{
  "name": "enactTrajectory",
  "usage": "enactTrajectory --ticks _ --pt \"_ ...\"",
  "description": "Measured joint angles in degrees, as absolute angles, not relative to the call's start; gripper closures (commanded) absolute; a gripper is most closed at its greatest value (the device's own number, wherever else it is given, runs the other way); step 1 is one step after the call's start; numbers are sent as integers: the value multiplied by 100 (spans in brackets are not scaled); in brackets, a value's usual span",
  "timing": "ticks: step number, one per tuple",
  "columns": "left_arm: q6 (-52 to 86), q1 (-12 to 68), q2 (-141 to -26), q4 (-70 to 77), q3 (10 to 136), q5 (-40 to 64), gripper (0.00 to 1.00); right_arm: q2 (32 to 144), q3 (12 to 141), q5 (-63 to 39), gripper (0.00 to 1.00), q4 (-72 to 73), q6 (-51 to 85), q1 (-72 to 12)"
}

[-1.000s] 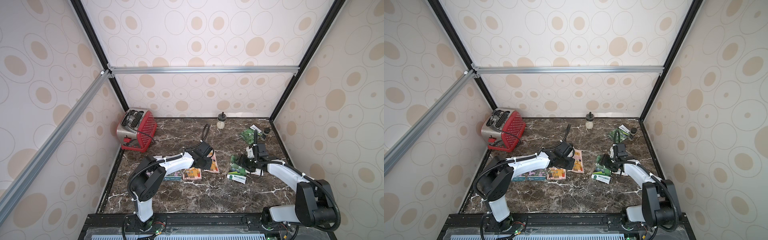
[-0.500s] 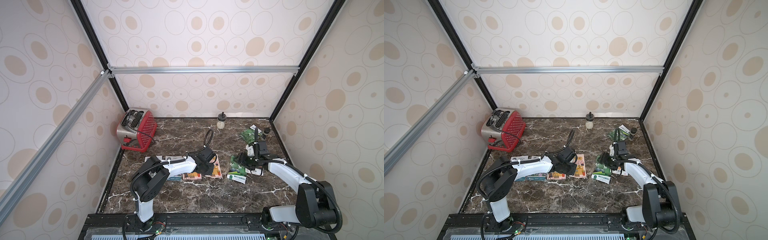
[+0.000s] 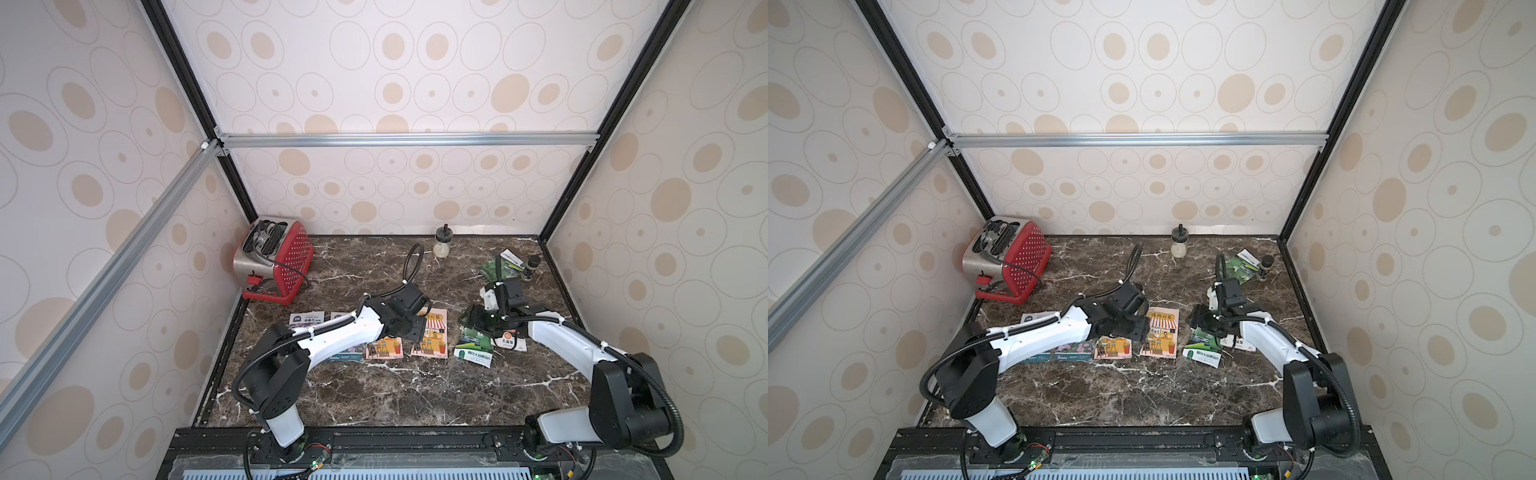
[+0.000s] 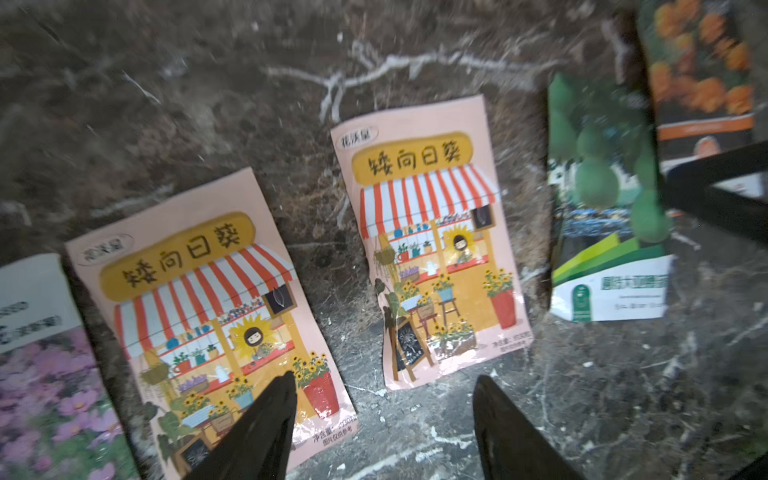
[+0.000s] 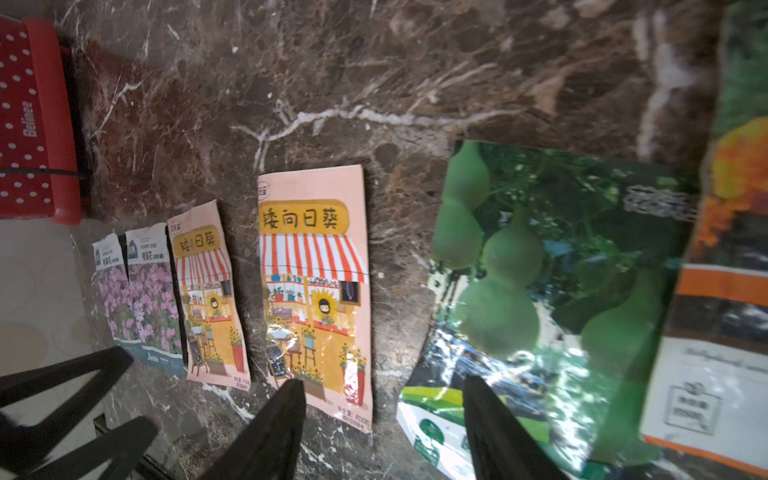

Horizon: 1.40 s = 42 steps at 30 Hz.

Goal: Arrange the seed packets in a row
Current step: Place the seed packet at the center of the board, then adjust the seed packet at the center of the board.

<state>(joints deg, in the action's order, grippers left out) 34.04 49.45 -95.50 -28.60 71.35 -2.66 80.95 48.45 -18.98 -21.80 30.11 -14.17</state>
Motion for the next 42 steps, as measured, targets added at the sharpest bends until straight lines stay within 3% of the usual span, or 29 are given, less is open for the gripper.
enactTrajectory --ticks 8,19,42 --pt "3321 4296 -8079 -3015 7105 -596 23 9030 5841 -1249 36 -2438 2746 -2414" --pt "3708 3192 -6246 -3378 5791 -1114 20 10149 6672 -550 36 -2899 2488 -3218" --pt "4056 2950 -5811 -3417 5216 -1015 19 11327 7784 -10 35 -3719 2141 -3754"
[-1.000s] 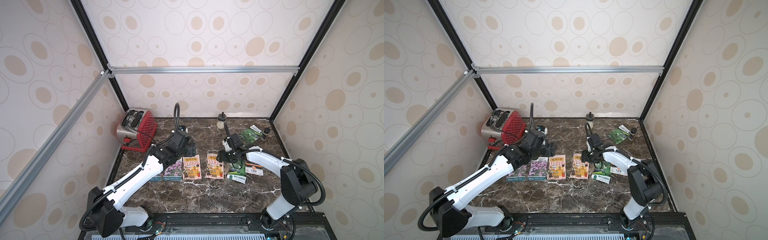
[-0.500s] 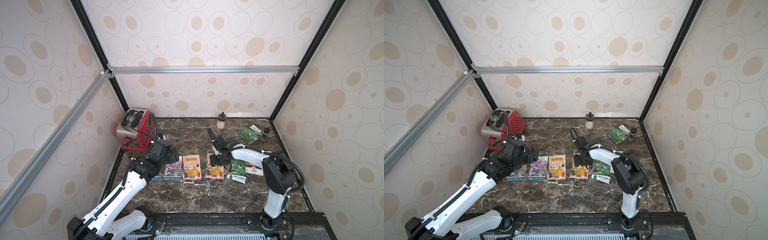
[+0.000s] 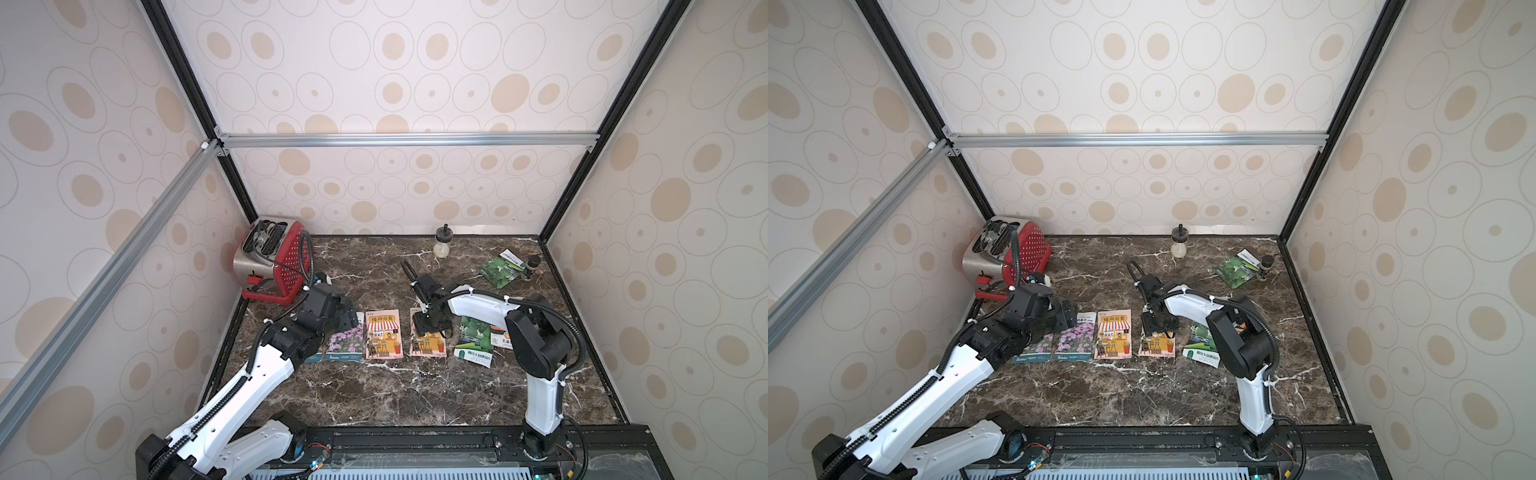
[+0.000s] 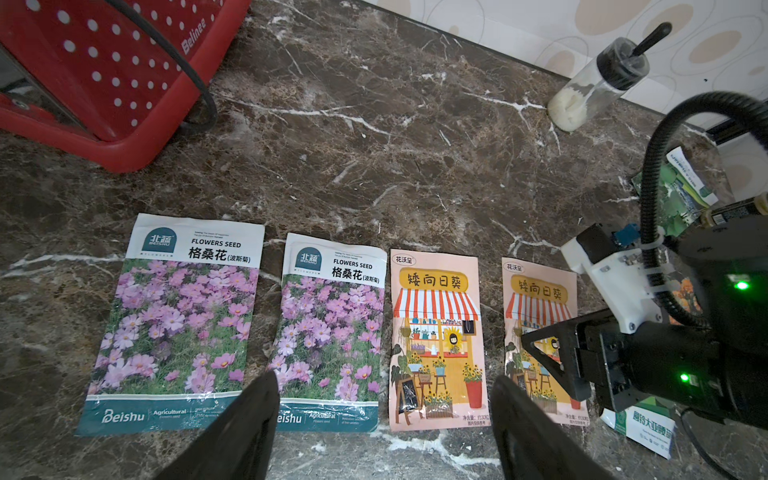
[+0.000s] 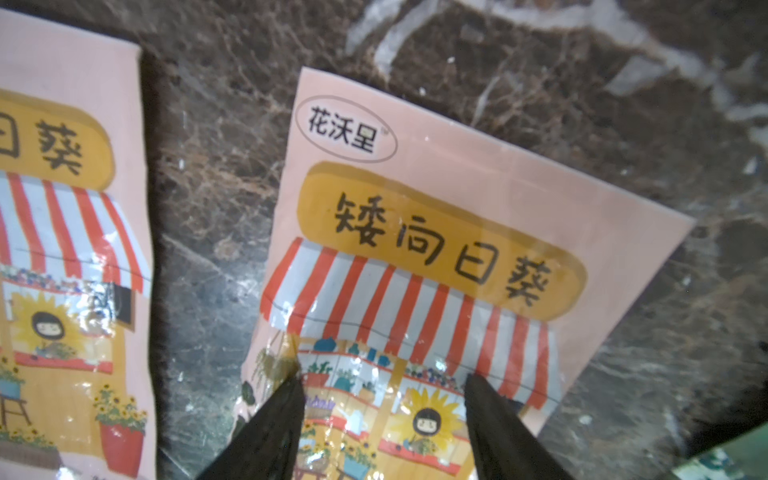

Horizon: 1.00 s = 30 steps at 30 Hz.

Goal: Arrange the seed packets in a row
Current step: Adjust the seed packet at the center of the board.

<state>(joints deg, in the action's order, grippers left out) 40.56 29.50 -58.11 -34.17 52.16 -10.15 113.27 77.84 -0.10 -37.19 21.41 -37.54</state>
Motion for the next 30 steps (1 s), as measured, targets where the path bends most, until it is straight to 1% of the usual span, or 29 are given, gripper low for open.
enactTrajectory --ticks 19,30 --pt "4099 2943 -5798 -3260 5072 -862 19 11590 8178 -56 34 -3883 1933 -3837" --pt "4099 2936 -6077 -3175 5068 -692 19 11649 8276 -84 34 -3946 1776 -3859"
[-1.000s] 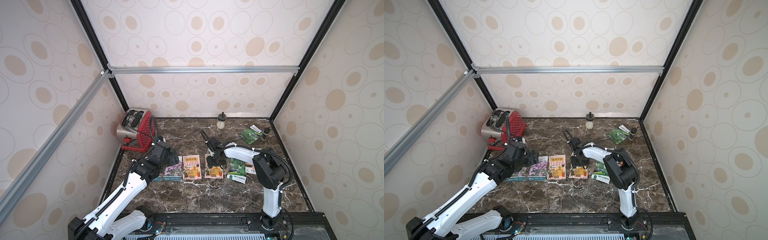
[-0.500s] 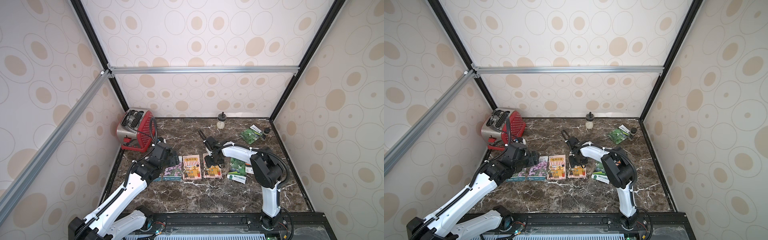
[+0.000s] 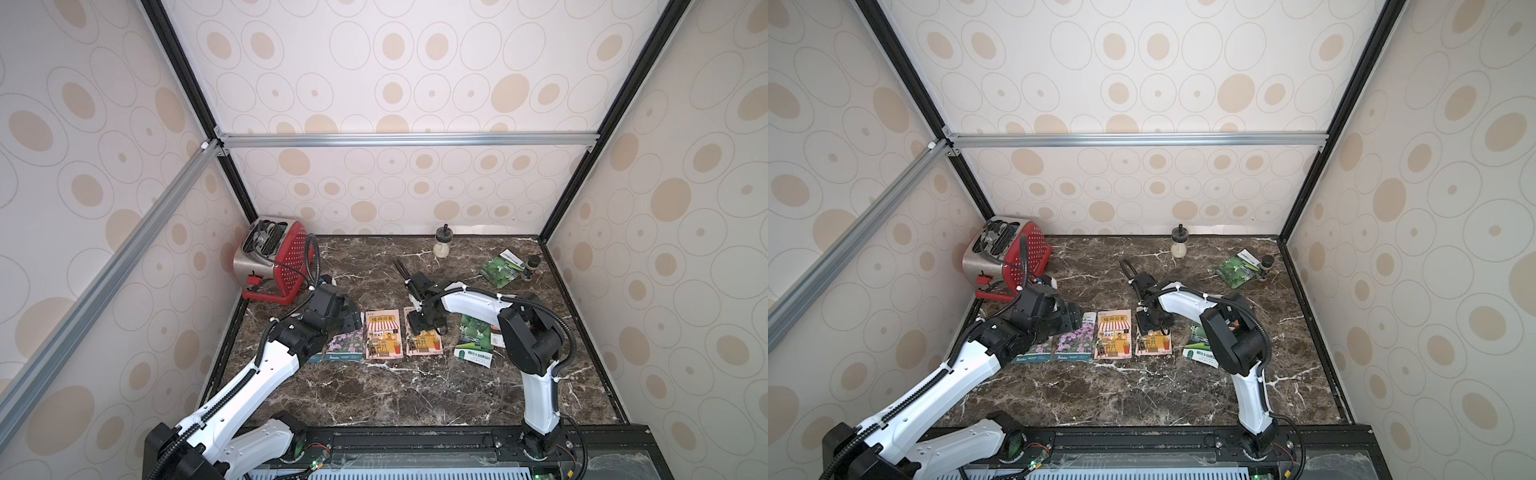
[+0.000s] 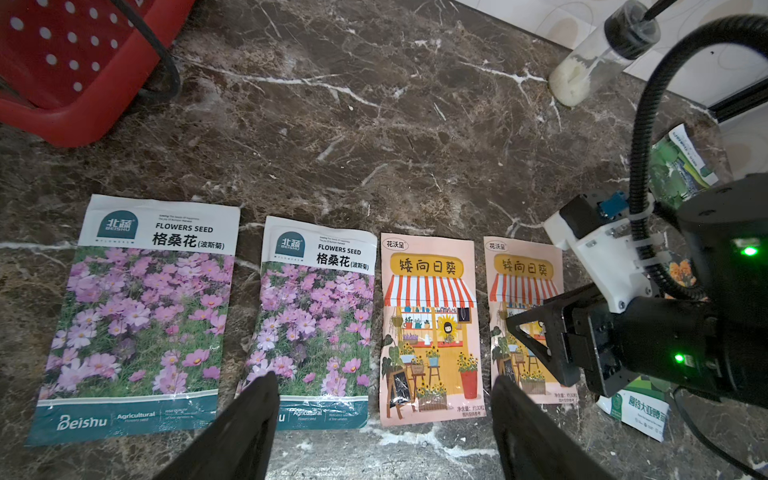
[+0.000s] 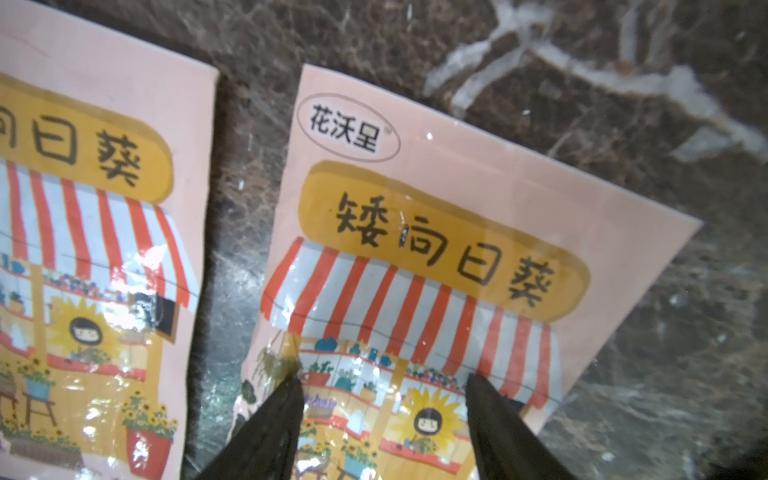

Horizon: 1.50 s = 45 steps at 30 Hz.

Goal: Arrange the seed packets in a row
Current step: Adjust the seed packet at the center of the board.

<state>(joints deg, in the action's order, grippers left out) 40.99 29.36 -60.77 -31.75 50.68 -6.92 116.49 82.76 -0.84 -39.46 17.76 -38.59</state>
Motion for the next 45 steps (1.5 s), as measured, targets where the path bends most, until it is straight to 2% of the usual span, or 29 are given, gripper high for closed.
enactTrajectory --ticks 15,30,39,45 --pt "4095 2934 -6307 -3096 5072 -639 19 11555 8337 -10 31 -4073 1682 -3861" --pt "4025 2947 -6976 -2840 5162 -545 19 9590 7950 -401 32 -3907 1846 -3173" --pt "3747 3708 -8331 -2480 5990 -377 19 9292 6506 -1221 34 -3457 2259 -2018" --pt "3583 4206 -9251 -2104 6466 -25 18 9207 6143 -1452 35 -3173 2390 -1806"
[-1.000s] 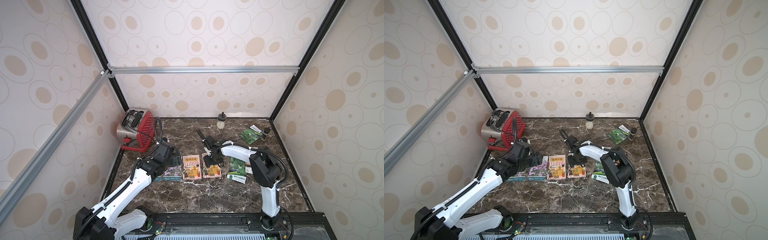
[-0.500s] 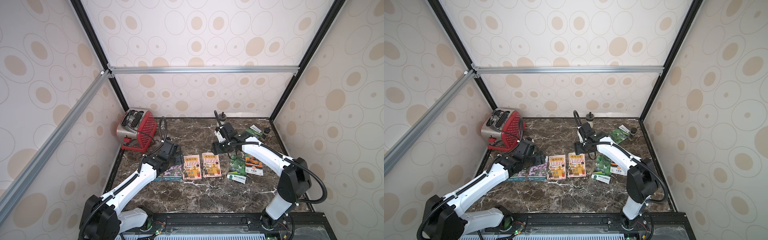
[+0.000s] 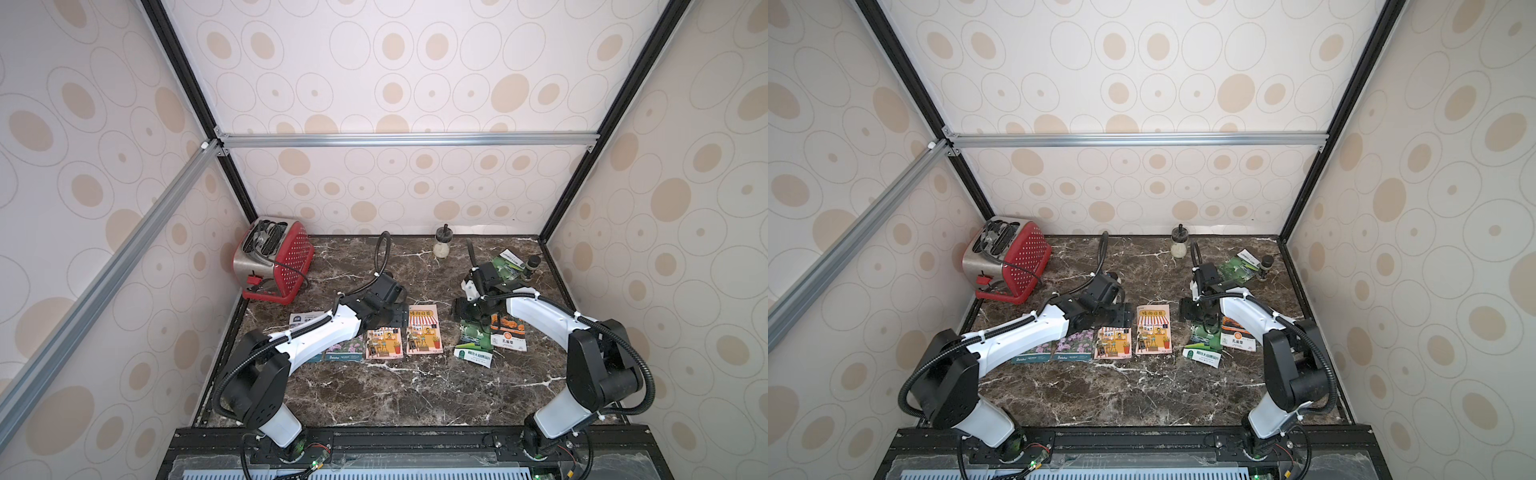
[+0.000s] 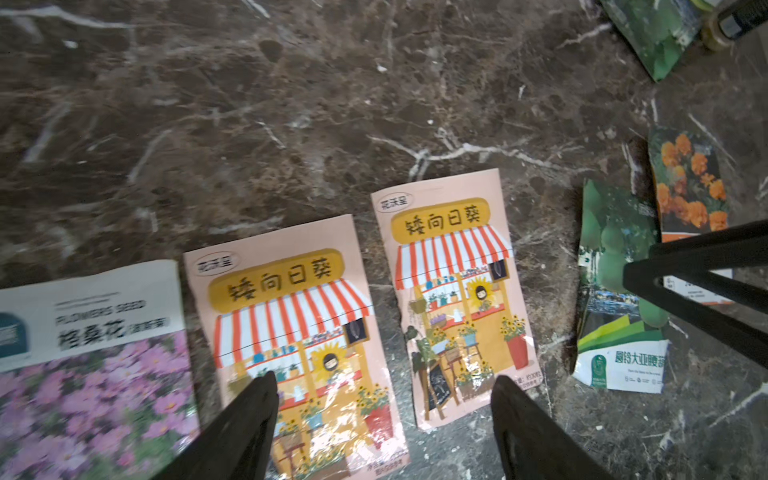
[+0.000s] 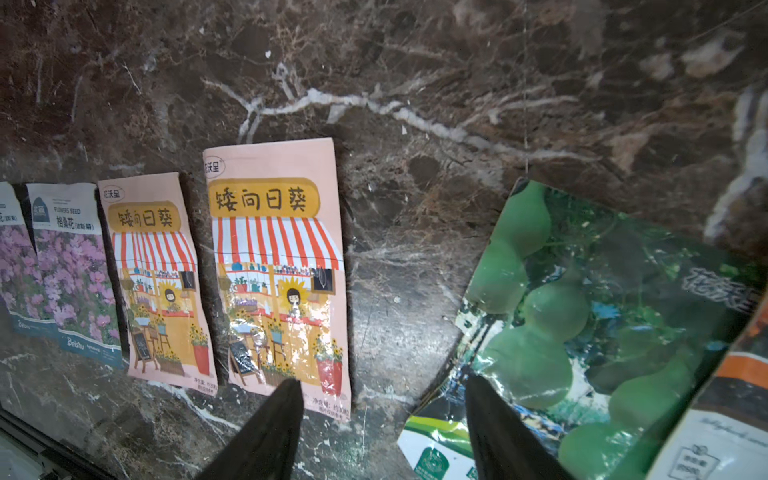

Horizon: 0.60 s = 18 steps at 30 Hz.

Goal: Arrange the seed packets in a row
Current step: Adjust the seed packet at the center of the board.

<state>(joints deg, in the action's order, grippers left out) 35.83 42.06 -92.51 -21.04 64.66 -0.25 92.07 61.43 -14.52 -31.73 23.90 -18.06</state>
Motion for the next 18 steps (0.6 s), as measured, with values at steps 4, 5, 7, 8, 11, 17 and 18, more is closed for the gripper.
enactTrajectory --ticks 4,5,7,8,11,17,18 --pt "3500 4366 -9627 -1881 6696 215 18 9063 5948 -1664 35 -2995 2491 -1500" --pt "3489 4383 -9677 -1828 6716 274 18 9052 5942 -1693 35 -2965 2508 -1424" --pt "3463 4399 -9708 -1793 6722 357 17 9050 5942 -1732 35 -2864 2532 -1341" --pt "3435 4399 -9706 -1800 6722 360 17 9050 5944 -1767 36 -2816 2543 -1332" --pt "3291 4362 -9596 -1962 6755 307 16 9056 5968 -1959 36 -2714 2571 -1343" --pt "3175 3575 -8377 -2456 6541 318 14 9063 6112 -2237 36 -2532 2585 -1343" --pt "3173 3380 -8099 -2543 6519 287 14 9059 6112 -2250 36 -2482 2578 -1343"
